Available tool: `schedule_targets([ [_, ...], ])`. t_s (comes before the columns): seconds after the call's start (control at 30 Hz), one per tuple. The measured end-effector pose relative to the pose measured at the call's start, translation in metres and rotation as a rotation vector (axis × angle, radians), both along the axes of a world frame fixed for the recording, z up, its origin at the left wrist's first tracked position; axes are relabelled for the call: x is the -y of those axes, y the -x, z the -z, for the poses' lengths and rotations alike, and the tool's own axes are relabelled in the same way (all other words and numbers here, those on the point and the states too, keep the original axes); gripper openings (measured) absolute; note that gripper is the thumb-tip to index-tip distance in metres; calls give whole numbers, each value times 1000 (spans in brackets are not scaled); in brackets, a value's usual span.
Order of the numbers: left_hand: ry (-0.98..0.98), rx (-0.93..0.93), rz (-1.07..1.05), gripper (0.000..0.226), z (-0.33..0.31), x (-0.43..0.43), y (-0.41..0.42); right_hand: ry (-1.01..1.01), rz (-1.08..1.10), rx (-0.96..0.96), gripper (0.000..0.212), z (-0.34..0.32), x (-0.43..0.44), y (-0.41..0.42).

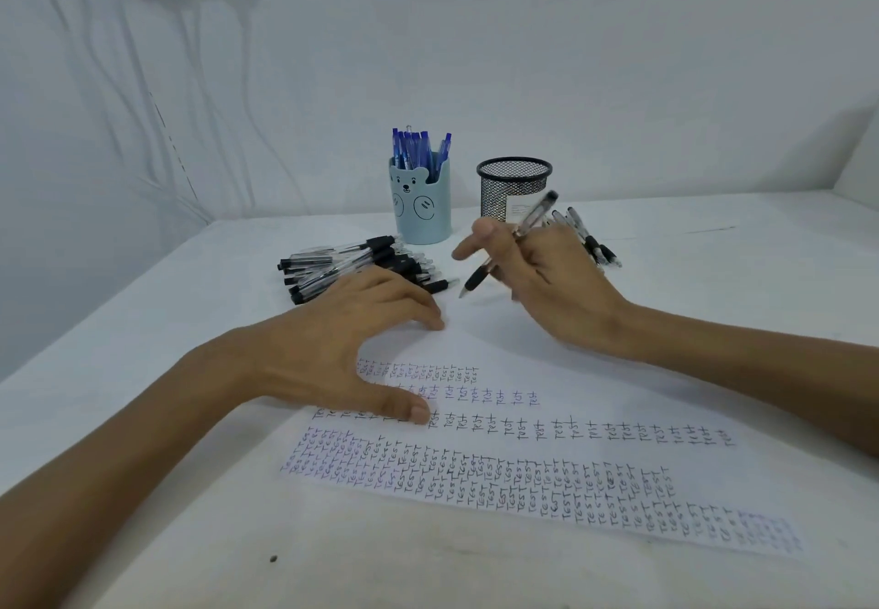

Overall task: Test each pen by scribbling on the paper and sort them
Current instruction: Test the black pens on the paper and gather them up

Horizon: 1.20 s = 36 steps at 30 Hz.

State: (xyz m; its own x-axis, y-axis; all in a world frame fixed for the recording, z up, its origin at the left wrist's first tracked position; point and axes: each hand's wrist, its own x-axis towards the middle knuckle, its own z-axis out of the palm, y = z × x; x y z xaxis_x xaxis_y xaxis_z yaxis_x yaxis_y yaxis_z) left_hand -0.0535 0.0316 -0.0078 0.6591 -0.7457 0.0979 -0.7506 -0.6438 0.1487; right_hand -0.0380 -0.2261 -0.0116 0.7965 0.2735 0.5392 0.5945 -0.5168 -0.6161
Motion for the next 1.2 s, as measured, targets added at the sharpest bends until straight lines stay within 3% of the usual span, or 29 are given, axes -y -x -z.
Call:
schedule_targets([
  [0.13, -8, -16, -8, 79, -1, 0, 1, -285, -198, -415, 40, 3, 2, 6],
  [0.23, -20, -31, -14, 78, -2, 0, 1, -245, -257, -484, 15, 7, 1, 9],
  [0.33, -23, -34, -8, 78, -2, 1, 0, -210, -295, -578, 9, 5, 3, 12],
  [0.5, -26, -24, -4, 79, -1, -1, -1, -68, -338, -547, 12, 3, 7, 20],
  [1.2, -36, -40, -2, 80, -2, 0, 0, -61, -371, -498, 18, 7, 6, 20],
])
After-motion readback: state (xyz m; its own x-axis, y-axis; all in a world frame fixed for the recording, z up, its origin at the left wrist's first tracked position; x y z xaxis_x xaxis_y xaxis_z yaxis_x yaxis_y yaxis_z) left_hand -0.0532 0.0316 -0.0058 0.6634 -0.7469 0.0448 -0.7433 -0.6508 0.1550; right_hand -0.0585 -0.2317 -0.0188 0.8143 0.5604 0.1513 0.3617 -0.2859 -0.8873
